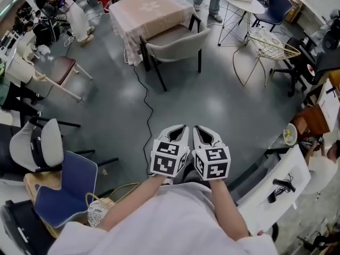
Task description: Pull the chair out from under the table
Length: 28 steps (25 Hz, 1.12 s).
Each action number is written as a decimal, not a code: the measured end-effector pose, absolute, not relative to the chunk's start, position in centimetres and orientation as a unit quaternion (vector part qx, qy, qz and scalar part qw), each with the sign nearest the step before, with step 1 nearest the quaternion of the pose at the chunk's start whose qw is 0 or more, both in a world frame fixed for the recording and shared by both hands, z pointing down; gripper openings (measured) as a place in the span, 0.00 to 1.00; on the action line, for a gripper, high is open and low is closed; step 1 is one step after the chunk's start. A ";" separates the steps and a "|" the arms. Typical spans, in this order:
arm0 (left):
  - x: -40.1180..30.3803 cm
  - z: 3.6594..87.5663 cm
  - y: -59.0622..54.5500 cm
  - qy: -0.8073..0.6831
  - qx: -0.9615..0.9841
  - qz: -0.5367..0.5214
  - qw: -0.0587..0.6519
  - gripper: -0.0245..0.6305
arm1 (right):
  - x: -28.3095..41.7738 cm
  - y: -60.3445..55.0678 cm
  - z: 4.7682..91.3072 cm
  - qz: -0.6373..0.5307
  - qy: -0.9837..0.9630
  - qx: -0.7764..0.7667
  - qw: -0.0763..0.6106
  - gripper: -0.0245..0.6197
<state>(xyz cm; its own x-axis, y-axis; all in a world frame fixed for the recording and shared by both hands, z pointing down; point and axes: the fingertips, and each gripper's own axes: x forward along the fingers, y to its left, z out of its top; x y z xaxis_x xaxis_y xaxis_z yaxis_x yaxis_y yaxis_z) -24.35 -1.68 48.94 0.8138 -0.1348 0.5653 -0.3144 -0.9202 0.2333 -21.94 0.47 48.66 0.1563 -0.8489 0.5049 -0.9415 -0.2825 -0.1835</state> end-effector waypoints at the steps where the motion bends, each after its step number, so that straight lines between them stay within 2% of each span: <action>1: -23.4 49.1 -1.9 -0.121 0.938 0.283 0.160 0.04 | -20.9 0.1 48.7 0.267 -0.595 0.753 0.086 0.05; 12: -14.7 48.2 -4.2 -0.147 0.936 0.277 0.159 0.04 | -12.3 -2.2 47.9 0.264 -0.618 0.735 0.087 0.05; 28: -7.2 47.1 -5.5 -0.179 0.935 0.270 0.144 0.04 | -4.4 -2.9 47.1 0.258 -0.640 0.720 0.072 0.05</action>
<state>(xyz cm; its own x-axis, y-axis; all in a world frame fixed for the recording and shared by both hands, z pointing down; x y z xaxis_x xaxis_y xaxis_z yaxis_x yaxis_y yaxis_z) -7.19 -5.51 47.11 0.7898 -0.2578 0.5566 -0.4132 -0.8942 0.1722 -4.40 -2.94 47.06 0.0465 -0.8846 0.4640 -0.9590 -0.1695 -0.2271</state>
